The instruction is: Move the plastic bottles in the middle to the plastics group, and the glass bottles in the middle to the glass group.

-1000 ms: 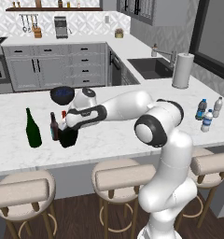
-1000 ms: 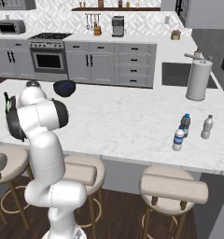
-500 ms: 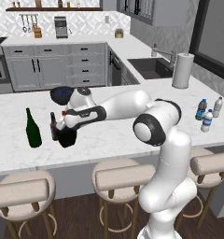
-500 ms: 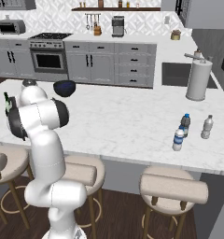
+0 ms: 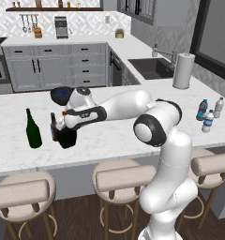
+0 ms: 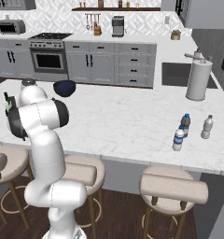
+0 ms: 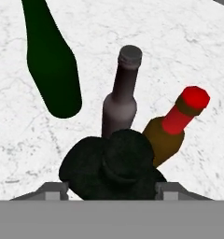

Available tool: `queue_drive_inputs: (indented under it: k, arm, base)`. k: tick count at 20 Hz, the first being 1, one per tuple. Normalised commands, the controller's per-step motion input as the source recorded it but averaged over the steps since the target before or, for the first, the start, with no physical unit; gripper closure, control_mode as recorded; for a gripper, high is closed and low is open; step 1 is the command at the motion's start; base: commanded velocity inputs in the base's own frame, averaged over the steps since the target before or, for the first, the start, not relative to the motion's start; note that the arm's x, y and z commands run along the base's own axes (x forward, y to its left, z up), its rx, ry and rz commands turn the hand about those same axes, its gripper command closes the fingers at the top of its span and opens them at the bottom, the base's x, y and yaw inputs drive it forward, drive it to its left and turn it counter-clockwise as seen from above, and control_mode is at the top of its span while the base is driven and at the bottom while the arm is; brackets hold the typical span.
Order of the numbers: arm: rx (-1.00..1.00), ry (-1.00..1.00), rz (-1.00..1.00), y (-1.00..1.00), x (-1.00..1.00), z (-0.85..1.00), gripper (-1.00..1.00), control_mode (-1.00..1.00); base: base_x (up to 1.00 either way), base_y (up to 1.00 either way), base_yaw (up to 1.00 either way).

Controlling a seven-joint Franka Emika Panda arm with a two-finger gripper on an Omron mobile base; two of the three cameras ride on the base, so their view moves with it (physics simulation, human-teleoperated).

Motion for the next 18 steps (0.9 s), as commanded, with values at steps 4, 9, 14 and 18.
queue_drive_inputs:
  k: [4,9,14,18]
  arm:
    - [0.00,0.00,0.00,0.00,0.00,0.12,-1.00,-1.00]
    - [0.00,-0.08,0.00,0.00,-0.07,0.65,-1.00,-1.00]
    - [0.00,-0.02,0.00,-0.28,-0.62,0.34,-1.00,-1.00]
    - [0.00,0.00,-0.03,-0.50,-0.85,0.00,-1.00,-1.00]
  base:
    - [0.00,0.00,0.00]
    - [0.00,0.00,0.00]
    - [0.00,0.00,0.00]
    - [0.00,0.00,0.00]
